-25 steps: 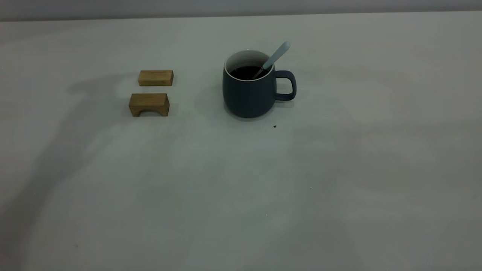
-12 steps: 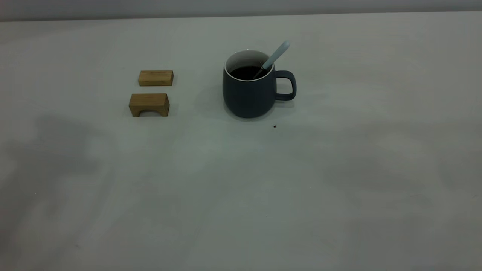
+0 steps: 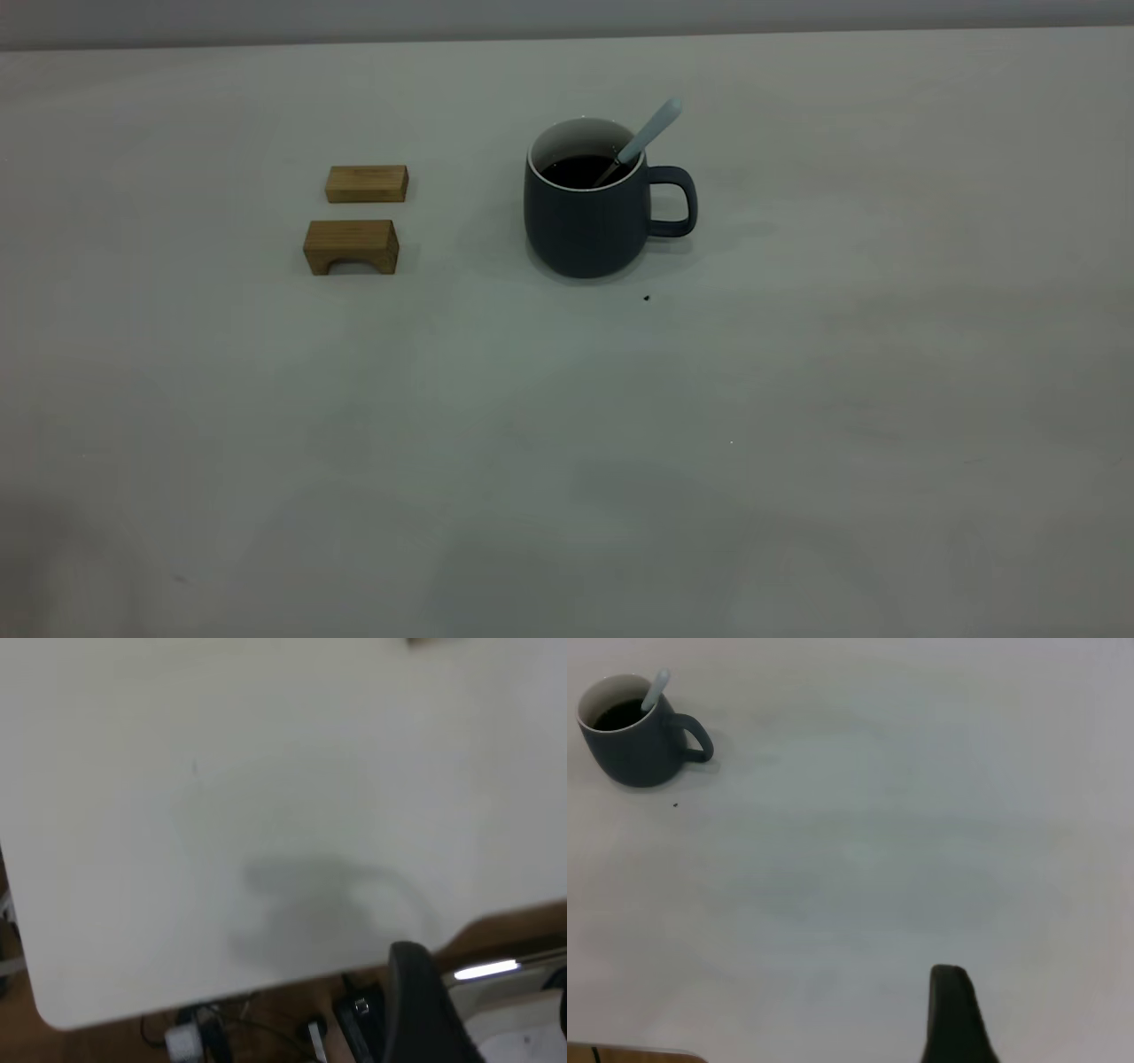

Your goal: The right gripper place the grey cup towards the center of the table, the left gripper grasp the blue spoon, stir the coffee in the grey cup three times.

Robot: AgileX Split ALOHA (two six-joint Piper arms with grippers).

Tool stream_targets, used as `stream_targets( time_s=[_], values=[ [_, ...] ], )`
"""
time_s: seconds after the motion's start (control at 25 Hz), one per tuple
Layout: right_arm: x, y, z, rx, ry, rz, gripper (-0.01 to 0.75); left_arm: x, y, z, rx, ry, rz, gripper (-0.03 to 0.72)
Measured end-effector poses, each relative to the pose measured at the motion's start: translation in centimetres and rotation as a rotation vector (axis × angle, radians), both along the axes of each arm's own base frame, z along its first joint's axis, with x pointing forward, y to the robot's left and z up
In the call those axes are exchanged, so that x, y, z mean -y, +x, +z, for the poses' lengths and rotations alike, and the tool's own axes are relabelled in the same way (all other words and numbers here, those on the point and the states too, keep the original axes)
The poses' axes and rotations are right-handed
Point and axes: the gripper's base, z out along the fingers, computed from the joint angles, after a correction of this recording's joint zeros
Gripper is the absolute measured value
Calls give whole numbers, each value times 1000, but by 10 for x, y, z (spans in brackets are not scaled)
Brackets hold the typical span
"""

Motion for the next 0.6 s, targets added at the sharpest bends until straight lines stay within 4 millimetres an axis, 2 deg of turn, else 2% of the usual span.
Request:
stream_targets(
  time_s=[0.16,0.28,0.6],
  values=[
    [0,0,0,0,0,0,535,-11,-52,-32,64,-41,12,451],
    [0,0,0,0,0,0,535,-17,-77,-50,166,-71,66,451],
    [0,0,0,0,0,0,535,-21,-121,-74,389,-97,189,451]
  ],
)
